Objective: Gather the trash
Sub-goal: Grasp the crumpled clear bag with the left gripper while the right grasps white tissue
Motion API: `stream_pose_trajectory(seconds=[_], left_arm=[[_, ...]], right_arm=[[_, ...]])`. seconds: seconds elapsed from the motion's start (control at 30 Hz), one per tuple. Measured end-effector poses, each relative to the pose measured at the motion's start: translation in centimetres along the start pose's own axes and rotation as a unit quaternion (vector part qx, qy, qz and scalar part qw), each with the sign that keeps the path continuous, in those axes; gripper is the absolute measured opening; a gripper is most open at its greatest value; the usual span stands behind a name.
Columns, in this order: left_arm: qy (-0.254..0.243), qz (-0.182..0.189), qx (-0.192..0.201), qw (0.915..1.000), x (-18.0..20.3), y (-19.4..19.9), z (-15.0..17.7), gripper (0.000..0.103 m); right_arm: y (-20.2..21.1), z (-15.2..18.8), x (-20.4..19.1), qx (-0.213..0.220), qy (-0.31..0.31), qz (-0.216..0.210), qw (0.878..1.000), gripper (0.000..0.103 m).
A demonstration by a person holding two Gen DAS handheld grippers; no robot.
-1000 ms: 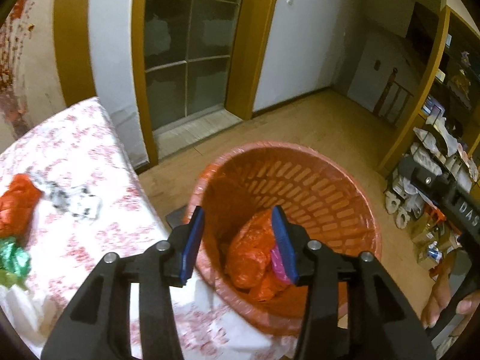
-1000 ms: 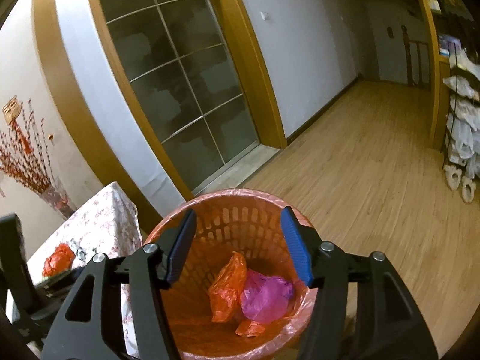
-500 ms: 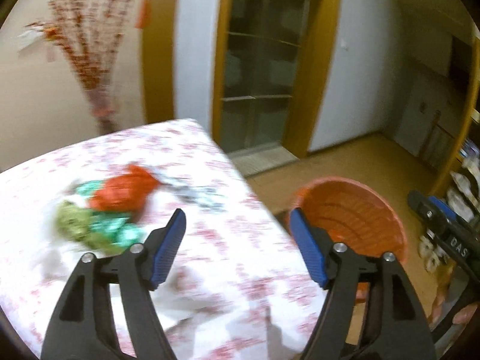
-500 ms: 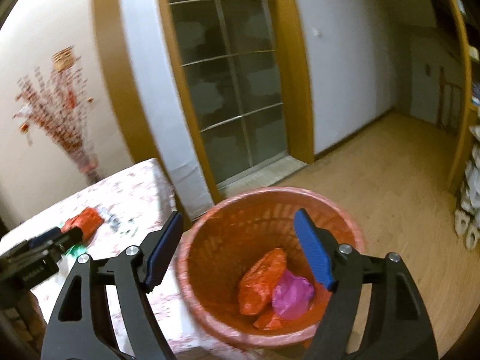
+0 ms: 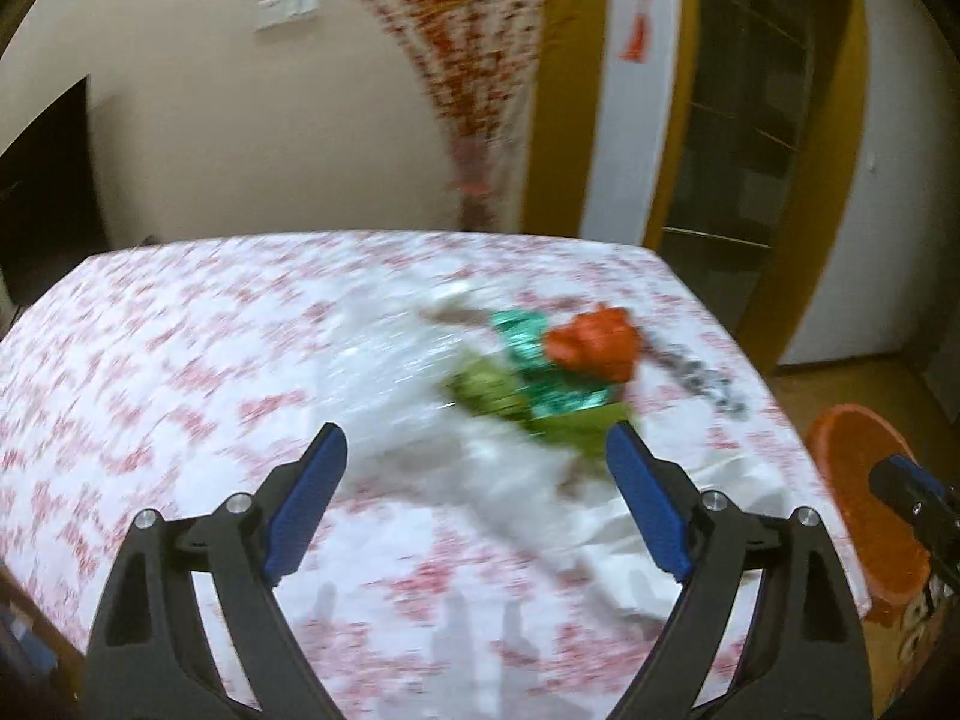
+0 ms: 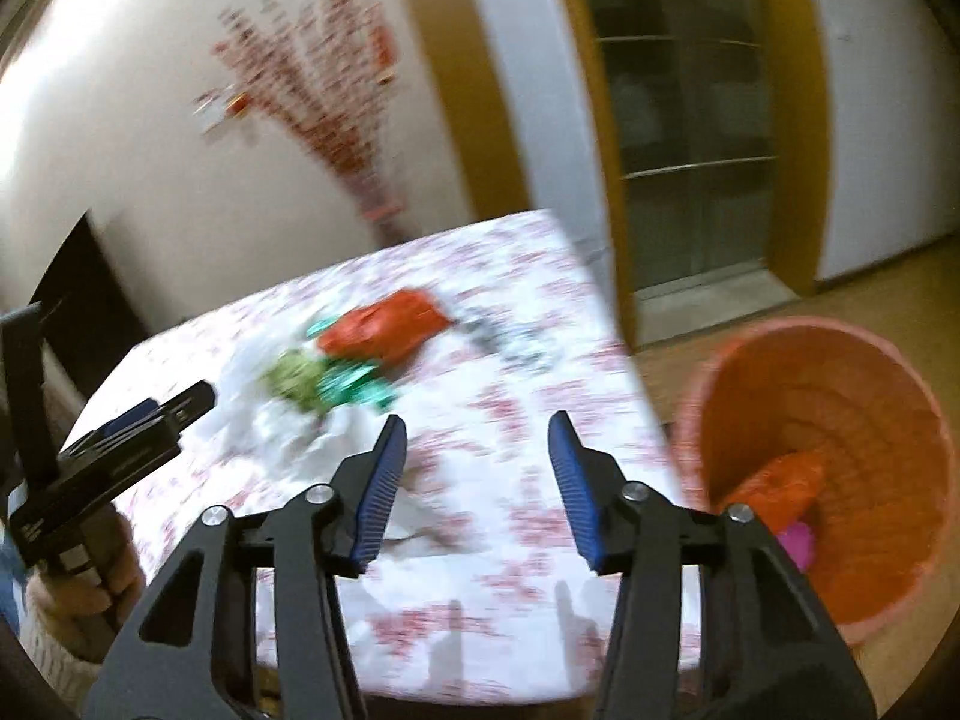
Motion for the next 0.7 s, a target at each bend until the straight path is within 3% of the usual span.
stream_pose_trajectory(seconds=[0.17,0.33,0.4,0.7], left_arm=[[0.023,-0.019,-0.023,0.9993,-3.7,-1.2,1.8,0.087],[0.033,-0.017,-0.031,0.9988,-5.2,-1.5,2.9,0.087],[0.036,-0.013,-0.035,0.9987,-5.2,-1.8,2.9,0.087],[0.039,0.016,-0.056,0.9975,-3.8,-3.0,3.5,0.086]], right_arm=[[-3.1,0.5,-3.6,-0.033,0.033,-0.032,0.998,0.033],[-5.4,1.9,-5.1,-0.059,0.055,-0.033,0.996,0.024],[-6.0,2.4,-5.3,-0.067,0.058,-0.029,0.996,0.013],[-4.4,1.3,-3.9,-0.041,0.044,-0.02,0.998,0.007]])
Point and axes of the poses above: each gripper's, at about its wrist camera, not at the fingertips, and y roughly against the way its jaws point, x to its right, z to its underside, the point moved 10 cm from there along -y, roughly the way its jaws point, and after that the axes turned 2 degrees about y, right-handed, at the moved point
